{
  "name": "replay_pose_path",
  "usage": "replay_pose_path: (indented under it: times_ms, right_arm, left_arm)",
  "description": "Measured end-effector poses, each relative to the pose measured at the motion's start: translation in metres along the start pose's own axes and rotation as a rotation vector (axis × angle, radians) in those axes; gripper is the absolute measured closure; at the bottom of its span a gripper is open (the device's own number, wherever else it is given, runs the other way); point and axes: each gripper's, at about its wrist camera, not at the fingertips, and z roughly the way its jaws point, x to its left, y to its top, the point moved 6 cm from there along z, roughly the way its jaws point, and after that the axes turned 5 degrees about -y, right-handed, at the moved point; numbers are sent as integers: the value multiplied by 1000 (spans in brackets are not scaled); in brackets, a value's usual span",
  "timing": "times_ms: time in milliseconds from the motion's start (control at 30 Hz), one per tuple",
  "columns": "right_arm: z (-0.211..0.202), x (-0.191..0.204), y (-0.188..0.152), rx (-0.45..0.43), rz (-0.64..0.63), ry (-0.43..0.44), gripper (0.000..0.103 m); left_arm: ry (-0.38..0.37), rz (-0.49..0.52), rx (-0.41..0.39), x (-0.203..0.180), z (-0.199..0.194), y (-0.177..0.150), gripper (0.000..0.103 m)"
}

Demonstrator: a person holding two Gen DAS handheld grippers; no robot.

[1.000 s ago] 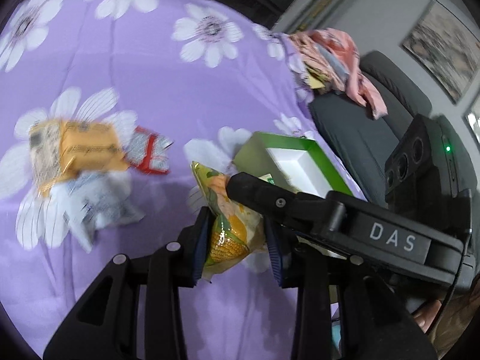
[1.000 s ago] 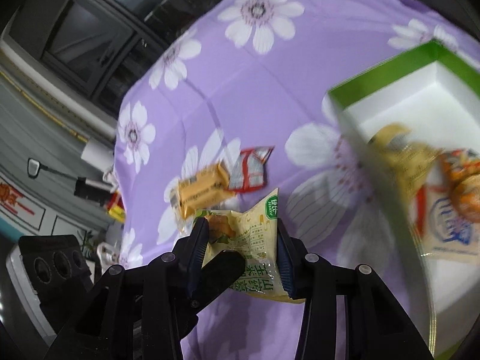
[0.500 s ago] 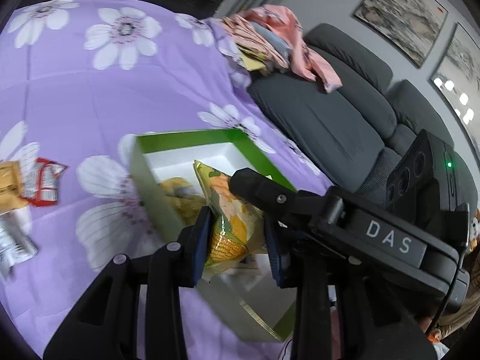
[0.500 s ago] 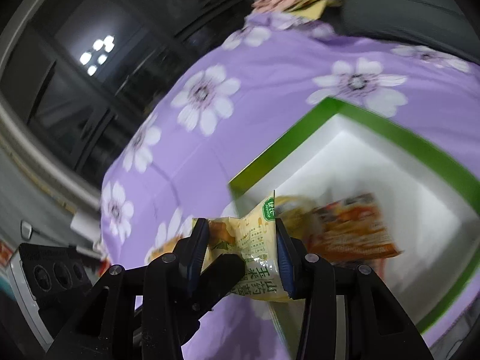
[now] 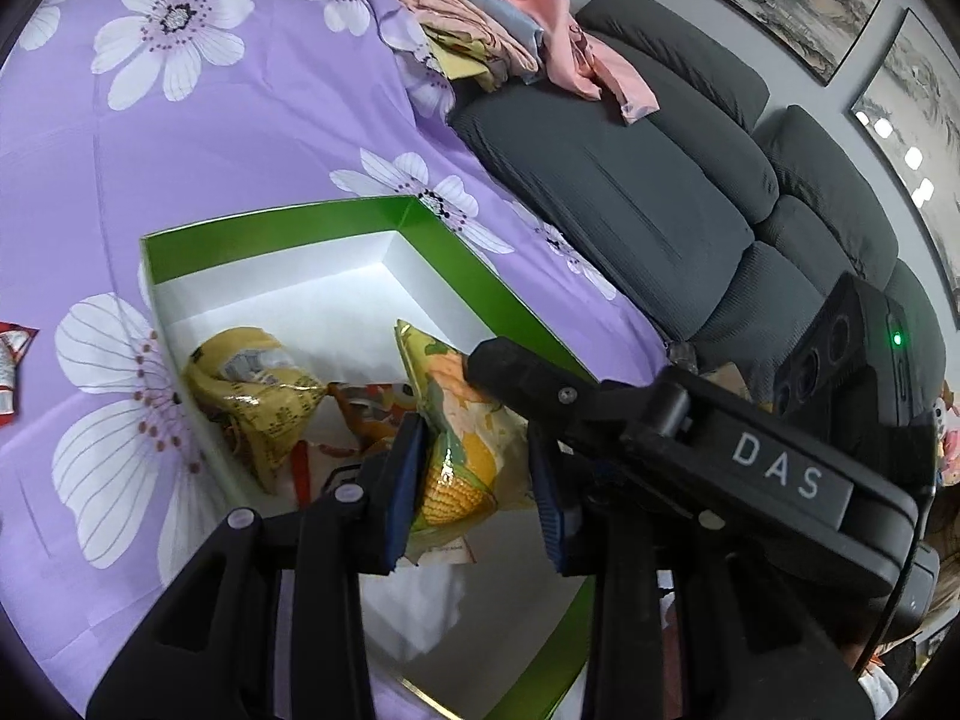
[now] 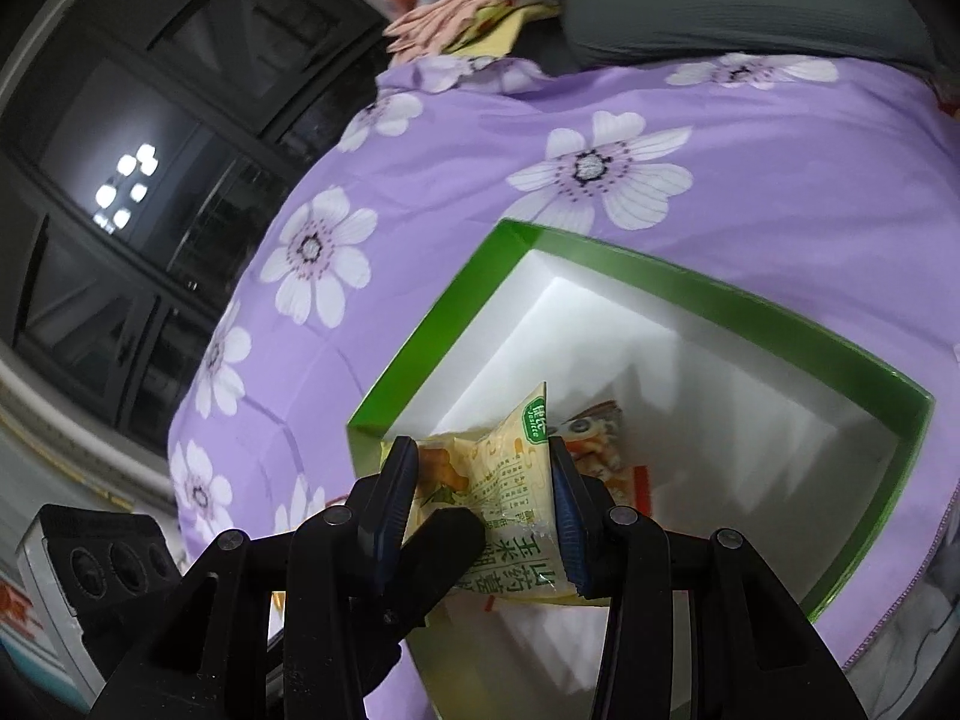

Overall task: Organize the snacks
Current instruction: 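Open the right gripper to release the corn packet into the box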

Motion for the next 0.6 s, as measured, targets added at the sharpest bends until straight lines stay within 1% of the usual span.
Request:
replay_pose_path:
  times_ms: [100, 233, 333, 467, 533, 600]
  right_arm:
    - [-3, -8, 4, -26, 35, -14, 57]
    - [-5, -22, 8, -37, 106, -1, 57]
    - [-6, -26, 10, -44, 116, -17, 57]
    - [-6, -25, 11, -53, 117, -36, 57]
    - [-10, -23, 13, -76, 102, -48, 57]
    - [-16, -20, 14, -113, 84, -62, 57]
  left_arm:
    - [-12, 4, 16, -4, 9, 0, 69]
    - [14, -7, 33, -1, 22, 1, 69]
    - [21, -32, 46, 3, 29, 0, 69]
    - [22, -50, 30, 5, 29, 1, 69]
    - [13, -57, 14, 5, 25, 2, 69]
    - [4, -64, -11, 5, 17, 4, 65]
